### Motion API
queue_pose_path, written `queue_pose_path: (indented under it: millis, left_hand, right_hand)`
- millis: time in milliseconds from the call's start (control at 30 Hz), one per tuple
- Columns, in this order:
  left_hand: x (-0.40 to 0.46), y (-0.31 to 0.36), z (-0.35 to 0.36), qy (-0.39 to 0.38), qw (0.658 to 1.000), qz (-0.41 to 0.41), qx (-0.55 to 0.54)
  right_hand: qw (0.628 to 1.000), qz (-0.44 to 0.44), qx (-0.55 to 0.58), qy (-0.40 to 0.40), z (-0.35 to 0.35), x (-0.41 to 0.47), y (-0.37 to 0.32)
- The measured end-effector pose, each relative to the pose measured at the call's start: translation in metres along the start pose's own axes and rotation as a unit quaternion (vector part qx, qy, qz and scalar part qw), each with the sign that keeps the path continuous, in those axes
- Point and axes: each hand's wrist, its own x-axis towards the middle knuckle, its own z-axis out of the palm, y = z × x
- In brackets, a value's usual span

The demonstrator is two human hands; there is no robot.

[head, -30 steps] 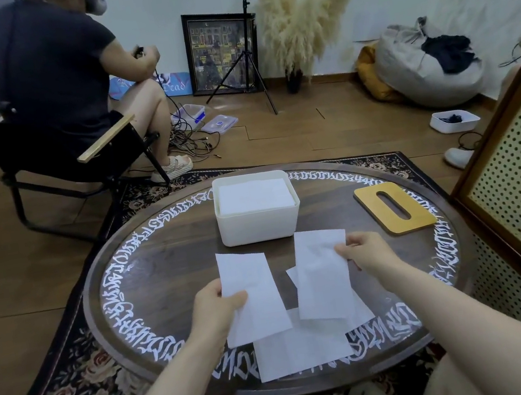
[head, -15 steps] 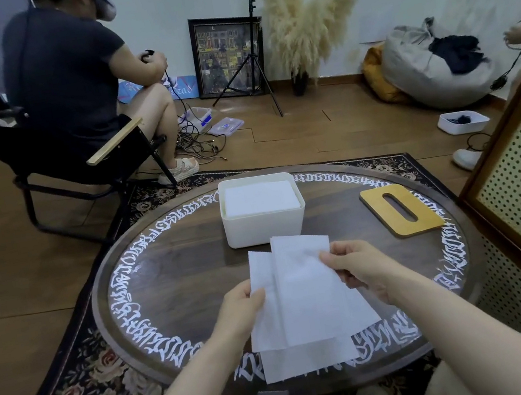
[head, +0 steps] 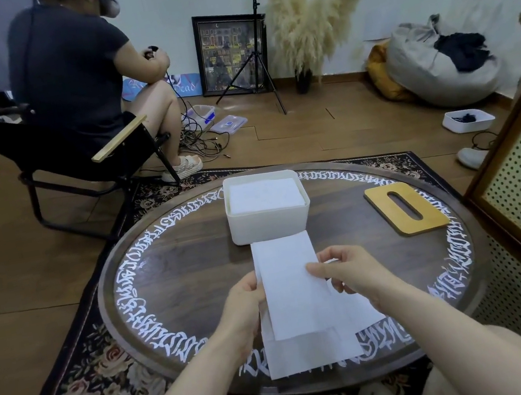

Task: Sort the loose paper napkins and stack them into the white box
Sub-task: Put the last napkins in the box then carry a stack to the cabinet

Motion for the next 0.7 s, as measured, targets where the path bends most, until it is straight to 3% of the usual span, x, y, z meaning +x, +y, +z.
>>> queue_pose_path:
  millis: [400, 700]
  left_hand:
    - [0.000, 0.002, 0.000, -0.029, 0.998, -0.011, -0.049]
    - [-0.001, 0.011, -0.008, -0.033, 0.996, 0.084, 0.027]
  right_hand:
    - [0.999, -0.010, 0.031, 0.039, 0.009, 0.000, 0.001]
    - [0.996, -0.049, 0.055, 0.045, 0.011, 0.005, 0.006]
